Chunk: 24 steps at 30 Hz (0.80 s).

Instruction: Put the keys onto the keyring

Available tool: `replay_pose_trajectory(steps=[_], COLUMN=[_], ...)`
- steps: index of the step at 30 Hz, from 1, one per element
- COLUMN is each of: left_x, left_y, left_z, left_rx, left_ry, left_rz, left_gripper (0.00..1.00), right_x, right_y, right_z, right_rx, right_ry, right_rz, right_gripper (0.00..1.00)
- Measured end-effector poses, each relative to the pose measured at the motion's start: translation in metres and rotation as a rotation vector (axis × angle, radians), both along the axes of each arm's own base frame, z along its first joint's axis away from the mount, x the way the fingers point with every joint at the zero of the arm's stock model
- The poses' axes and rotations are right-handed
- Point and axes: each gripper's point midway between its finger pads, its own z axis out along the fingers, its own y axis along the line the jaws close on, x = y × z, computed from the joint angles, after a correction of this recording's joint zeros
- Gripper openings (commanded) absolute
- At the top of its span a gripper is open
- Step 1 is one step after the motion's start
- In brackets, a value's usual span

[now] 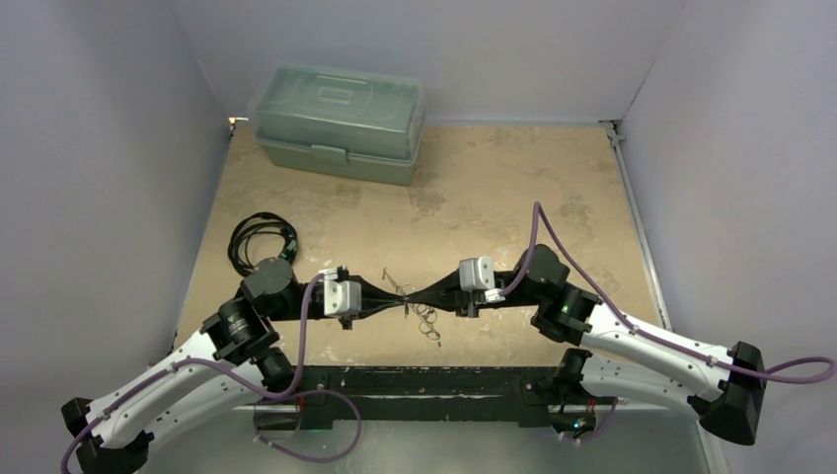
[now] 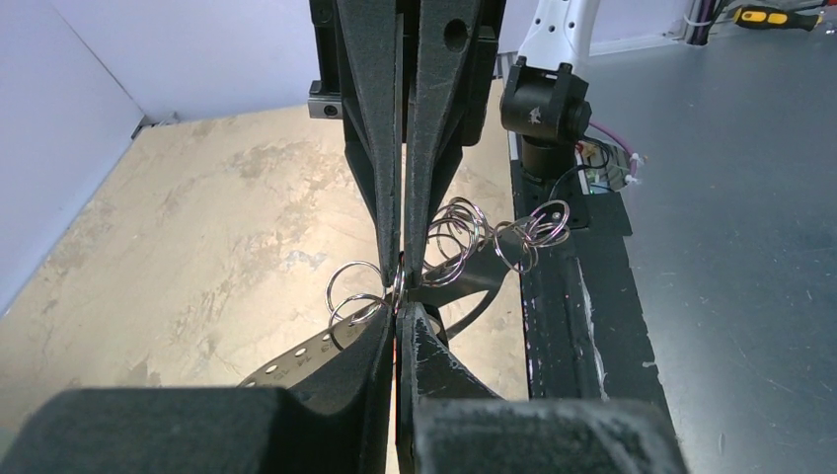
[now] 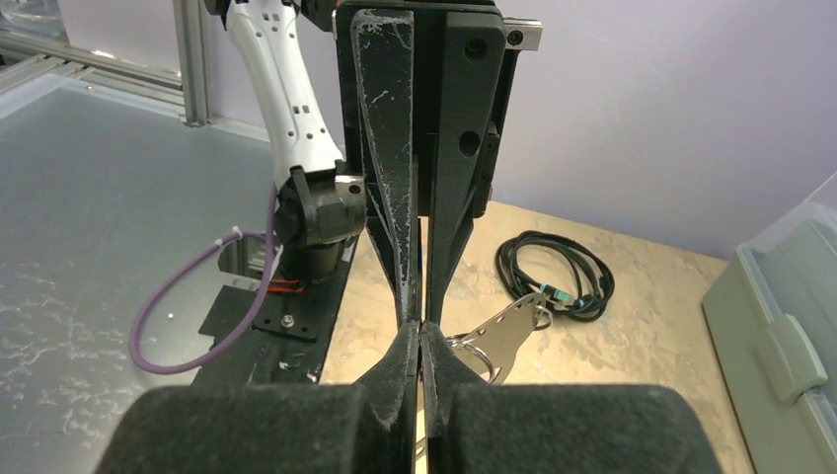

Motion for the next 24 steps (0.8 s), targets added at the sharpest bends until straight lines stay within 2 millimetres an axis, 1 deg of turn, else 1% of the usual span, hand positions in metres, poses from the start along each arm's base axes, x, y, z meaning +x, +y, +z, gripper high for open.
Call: replay_pose_trajectory(steps=[1,4,7,13,17,20,24], left_x=[0.0,0.001,0.003,0.012,0.015,0.018,0.02], left_y=[0.0,0.0,0.001,0.004,0.004,0.003,0.003], left_z=[0.0,-0.001,-0.004,-0.018,-0.027,-0.032,-0.036], left_rx=[0.002,0.006,0.016,0.068,0.103,0.119,0.135], left_ry=[0.0,-0.003,-0.006,0.013,0.026,0.034,0.044], left_rz=[0.001,0.005,0.017,0.06,0.075,0.082,0.09], left_gripper=[0.0,0.0,0.0,0.0,0.0,0.0,0.0], right_x=[0.0,0.001,0.001,0.0,0.001,0.004,0.009], right_y=[0.0,0.0,0.0,-0.001,-0.001,-0.002,-0.003], right_z=[-0.001,-0.001,-0.002,-0.003,-0.005,-0.009,-0.008], right_rx=[-0.001,-0.003,-0.008,-0.009,-0.021,-0.048,-0.077], right_ry=[0.001,0.002,0.004,0.005,0.009,0.018,0.026], right_rz=[-0.002,-0.005,-0.006,-0.005,-0.008,-0.027,-0.055], right_gripper=[0.01,0.13,0.22,0.35,0.4,0.4,0.4])
